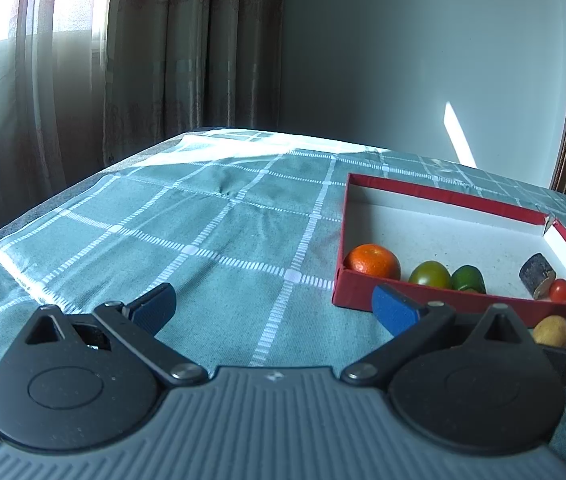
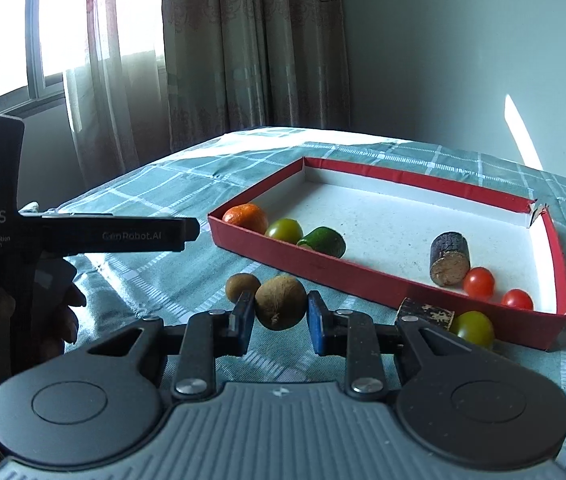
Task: Organize fruits
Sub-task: 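Reach to the brown kiwis and grasp one with the right gripper, then carry the kiwi into the tray beside the lime and release it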
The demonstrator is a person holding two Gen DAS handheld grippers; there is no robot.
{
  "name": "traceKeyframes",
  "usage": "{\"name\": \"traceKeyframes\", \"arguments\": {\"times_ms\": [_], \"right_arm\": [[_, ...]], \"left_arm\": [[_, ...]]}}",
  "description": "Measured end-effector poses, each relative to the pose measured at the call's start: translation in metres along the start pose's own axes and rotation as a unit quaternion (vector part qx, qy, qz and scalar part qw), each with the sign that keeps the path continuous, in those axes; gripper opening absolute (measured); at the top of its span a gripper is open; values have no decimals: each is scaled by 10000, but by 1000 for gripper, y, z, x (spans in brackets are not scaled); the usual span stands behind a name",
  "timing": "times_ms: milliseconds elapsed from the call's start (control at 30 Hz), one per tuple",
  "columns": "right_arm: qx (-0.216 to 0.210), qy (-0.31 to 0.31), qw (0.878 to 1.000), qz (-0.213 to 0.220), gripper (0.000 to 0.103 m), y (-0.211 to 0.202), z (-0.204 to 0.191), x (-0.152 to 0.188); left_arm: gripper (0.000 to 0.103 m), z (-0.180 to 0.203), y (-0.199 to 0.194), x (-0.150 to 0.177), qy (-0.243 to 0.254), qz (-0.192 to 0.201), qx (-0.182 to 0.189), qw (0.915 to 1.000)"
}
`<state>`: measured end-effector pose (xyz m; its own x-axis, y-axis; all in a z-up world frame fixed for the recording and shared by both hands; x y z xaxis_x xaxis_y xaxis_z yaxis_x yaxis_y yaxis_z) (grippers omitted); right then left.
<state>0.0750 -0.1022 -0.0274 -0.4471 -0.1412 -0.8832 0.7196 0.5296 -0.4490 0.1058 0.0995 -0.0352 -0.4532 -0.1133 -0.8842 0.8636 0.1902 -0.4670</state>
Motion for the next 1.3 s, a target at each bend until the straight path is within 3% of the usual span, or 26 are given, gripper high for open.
{"name": "traceKeyframes", "arguments": {"times_ms": [167,300,833,1167,1300], "right_arm": [[200,107,9992,327,27,-5,19,-29],[430,142,9984,333,27,10,36,-39],[583,345,9976,-141,28,58,61,-16],[586,504,9970,-61,28,52,65,-15],[549,575,9967,190,28,28,65,-15]], "left_arm": [[103,0,0,0,16,-4,-11,10000],[103,0,0,0,17,-7,-10,10000],[103,5,1,2,109,-51,39,9999],[103,4,3,3,100,-112,15,9999],[103,2,4,3,74,-140,8,9999]]}}
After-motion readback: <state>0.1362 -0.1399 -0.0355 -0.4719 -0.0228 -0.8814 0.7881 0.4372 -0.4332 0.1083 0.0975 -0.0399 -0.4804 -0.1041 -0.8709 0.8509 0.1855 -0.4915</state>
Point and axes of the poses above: each gripper's, at about its wrist camera, not at the fingertips, and y roughly the way its jaws point, z to its right, x to its underside, the point moved 7 cm from there along y, roughly the way its jaws point, and after that the axes turned 6 degrees about -x, right-handed, at the moved point
